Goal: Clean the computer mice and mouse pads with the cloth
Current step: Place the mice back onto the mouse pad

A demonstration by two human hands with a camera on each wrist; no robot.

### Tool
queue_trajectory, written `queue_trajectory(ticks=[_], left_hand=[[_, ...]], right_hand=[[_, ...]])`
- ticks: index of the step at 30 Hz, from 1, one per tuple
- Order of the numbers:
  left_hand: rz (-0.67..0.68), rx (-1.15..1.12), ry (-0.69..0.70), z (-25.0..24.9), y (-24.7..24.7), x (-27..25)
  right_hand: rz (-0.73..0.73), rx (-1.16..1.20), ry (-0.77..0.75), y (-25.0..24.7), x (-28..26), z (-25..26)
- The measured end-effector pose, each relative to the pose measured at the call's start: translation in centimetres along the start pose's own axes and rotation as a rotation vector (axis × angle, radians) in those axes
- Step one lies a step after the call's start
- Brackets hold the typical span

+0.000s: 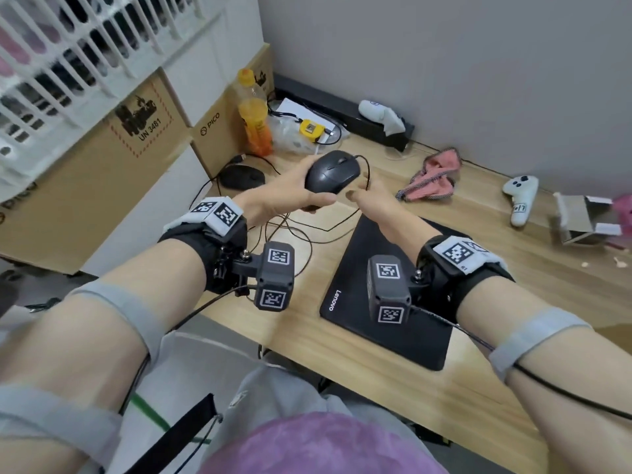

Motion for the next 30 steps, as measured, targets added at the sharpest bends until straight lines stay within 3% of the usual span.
queue_trajectory(ticks=[3, 8, 11, 16, 20, 24, 25, 27, 30], left_hand=[[0.079, -0.006, 0.076, -1.5, 0.9, 1.1], [-0.002, 0.001, 0.141, -3.7, 2.5, 3.6], [-0.061, -0.096, 0.197, -4.1, 2.8, 4.9], [0.058, -0.233, 0.215, -2.8, 2.3, 6.2], [-0.028, -0.074, 0.165, -2.5, 1.5, 6.7], [-0.103, 0.351, 0.039, -0.1, -0.7, 7.2], [-0.070, 0.402, -0.026, 0.8, -1.3, 7.2], [0.129, 0.366, -0.114, 2.1, -2.4, 7.0], [0.442, -0.001, -0.137, 2.2, -2.6, 5.8]], right_hand=[[-0.010, 0.100, -0.091, -0.4, 0.0, -0.1], [0.120, 0.197, -0.191, 0.1, -1.0, 0.0], [0.154, 0.185, -0.160, 0.0, -1.4, -0.1], [0.245, 0.026, -0.006, -0.6, -1.7, -0.7], [0.243, 0.122, 0.117, -0.4, -1.6, -0.4], [0.116, -0.001, 0.181, -1.7, -1.5, -0.1], [0.049, -0.020, 0.182, -2.3, -1.5, -0.2], [-0.112, -0.023, 0.185, -3.5, -1.2, -0.5], [-0.203, -0.094, 0.163, -3.9, -0.9, -1.1]])
Point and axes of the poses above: each hand's wrist, its own x-axis towards the middle knuckle, its own y-axis out of the palm, z = x × y, the point moved 1 cm from there along x, towards the middle knuckle, and after that the axes turned 15 degrees about z, right-handed, at the moved point
